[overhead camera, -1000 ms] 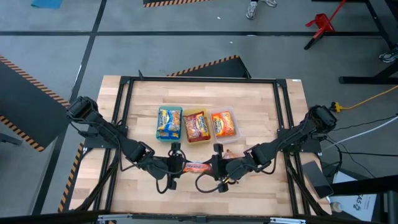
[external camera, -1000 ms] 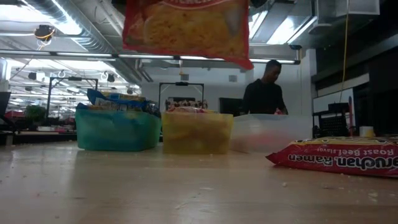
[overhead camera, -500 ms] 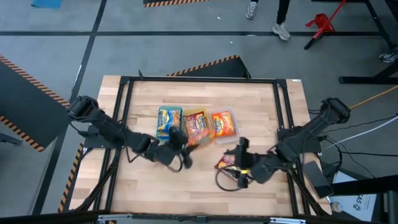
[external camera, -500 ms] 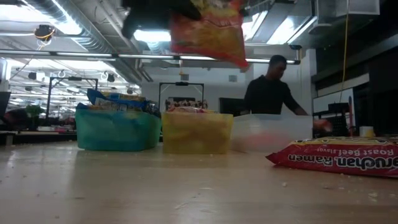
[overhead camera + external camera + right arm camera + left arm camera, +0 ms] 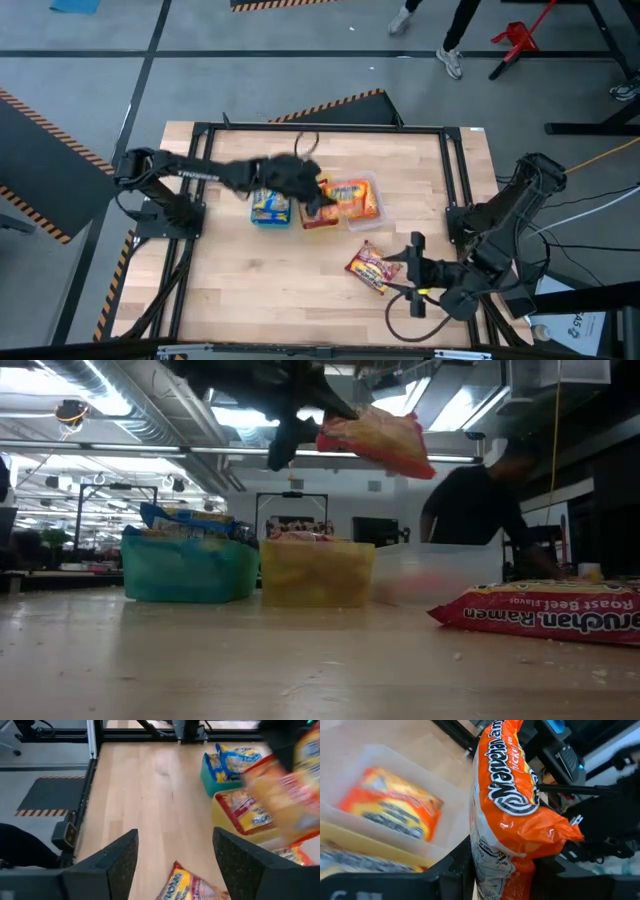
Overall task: Sort Maruchan noodles
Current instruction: Put the orange bag into the white bin
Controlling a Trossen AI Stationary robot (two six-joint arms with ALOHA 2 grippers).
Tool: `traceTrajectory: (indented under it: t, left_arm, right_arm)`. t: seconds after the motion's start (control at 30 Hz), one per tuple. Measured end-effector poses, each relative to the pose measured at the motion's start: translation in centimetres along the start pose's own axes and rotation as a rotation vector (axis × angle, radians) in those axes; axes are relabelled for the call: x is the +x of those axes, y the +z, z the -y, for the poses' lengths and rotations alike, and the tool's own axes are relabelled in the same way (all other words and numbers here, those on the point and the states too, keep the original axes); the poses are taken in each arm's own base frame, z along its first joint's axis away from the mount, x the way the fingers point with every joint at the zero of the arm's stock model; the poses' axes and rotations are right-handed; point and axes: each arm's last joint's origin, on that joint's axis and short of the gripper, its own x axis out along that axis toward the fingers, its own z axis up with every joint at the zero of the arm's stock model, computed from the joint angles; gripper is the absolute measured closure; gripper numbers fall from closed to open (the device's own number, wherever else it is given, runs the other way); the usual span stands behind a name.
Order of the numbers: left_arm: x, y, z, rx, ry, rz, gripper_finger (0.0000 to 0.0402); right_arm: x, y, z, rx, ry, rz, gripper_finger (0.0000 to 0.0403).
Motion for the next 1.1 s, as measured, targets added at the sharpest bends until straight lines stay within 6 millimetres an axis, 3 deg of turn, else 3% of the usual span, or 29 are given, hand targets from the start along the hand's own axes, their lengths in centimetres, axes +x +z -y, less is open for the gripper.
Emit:
traceTrajectory:
  t: [0.2,0.43,0.57,0.93,1.1]
  left_arm:
    - [-2.0,5.3,-2.2,0.113,0.031,-0.058,0.0285]
    - [-4.5,8.7,-3.2,0.181,0.056,-0.14,0.0284]
    - [-4.2,10.1,-3.6,0.183,0.029,-0.199,0.0284]
    - [1.3,13.7,-4.1,0.285,-0.047,-0.359,0.0284]
    - [4.0,14.2,-5.2,0.322,-0.053,-0.426,0.0283]
  right_arm:
    - [-0.6,-0.5,-0.4,0.021,0.013,-0.016,0.0166]
    - [-0.6,-1.0,-0.1,0.035,-0.014,-0.049,0.0166]
    - [-0.5,-1.0,0.0,0.036,-0.018,-0.051,0.0166]
    - [-0.5,-1.2,0.1,0.104,-0.01,-0.086,0.0166]
    - [-0.5,-1.3,0.0,0.149,0.005,-0.1,0.0166]
